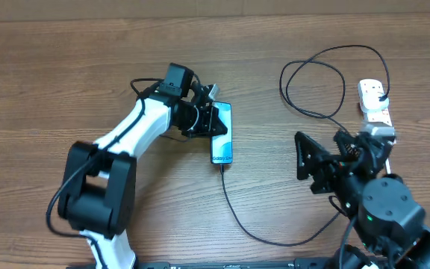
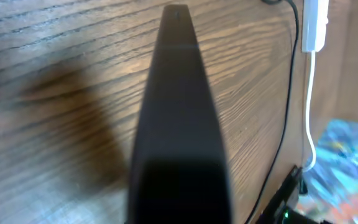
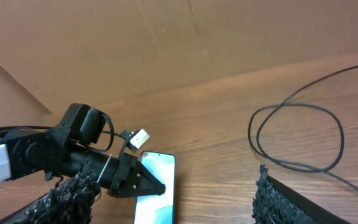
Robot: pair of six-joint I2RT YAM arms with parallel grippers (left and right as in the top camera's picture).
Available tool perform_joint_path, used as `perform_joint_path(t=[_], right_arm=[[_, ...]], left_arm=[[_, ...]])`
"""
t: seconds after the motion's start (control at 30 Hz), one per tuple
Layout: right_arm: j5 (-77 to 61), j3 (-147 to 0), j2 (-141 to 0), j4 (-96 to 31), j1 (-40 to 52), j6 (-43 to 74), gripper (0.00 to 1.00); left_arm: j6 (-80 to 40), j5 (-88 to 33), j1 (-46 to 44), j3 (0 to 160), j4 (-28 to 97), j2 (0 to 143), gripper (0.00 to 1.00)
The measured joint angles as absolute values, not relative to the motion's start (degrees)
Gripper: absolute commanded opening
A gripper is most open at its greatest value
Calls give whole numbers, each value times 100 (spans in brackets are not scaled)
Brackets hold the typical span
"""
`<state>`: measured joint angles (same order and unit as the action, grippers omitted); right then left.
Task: Plug charger to phone and switch on socket
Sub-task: 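Lower the phone with the left gripper and lay it flat on the table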
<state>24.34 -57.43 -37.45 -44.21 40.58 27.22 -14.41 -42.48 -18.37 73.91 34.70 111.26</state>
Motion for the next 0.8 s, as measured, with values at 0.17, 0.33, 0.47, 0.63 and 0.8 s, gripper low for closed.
perform_joint_path(t=[0.17,0.33,0.47,0.63,0.8], right_arm=[[2342,-5743,-4003,-4418,4058,2799,84],[2265,-5743,-4145,-4416,4058,2840,84],[2239,-5743,-4165,-4416,4058,2858,88],[2231,-5743,-4165,-4418,4058,2849,89],[2228,-5743,-4165,-4429,4058,2851,93]], left_arm=[[-1175,-4681,-1664,7391,3382,11642,4],[-1090,-5074,-1658,7391,3291,11957,4],[-1048,-5210,-1658,7391,3275,12090,4],[-1048,-5207,-1656,7391,3275,12132,6],[-1048,-5159,-1656,7393,3275,12132,10]])
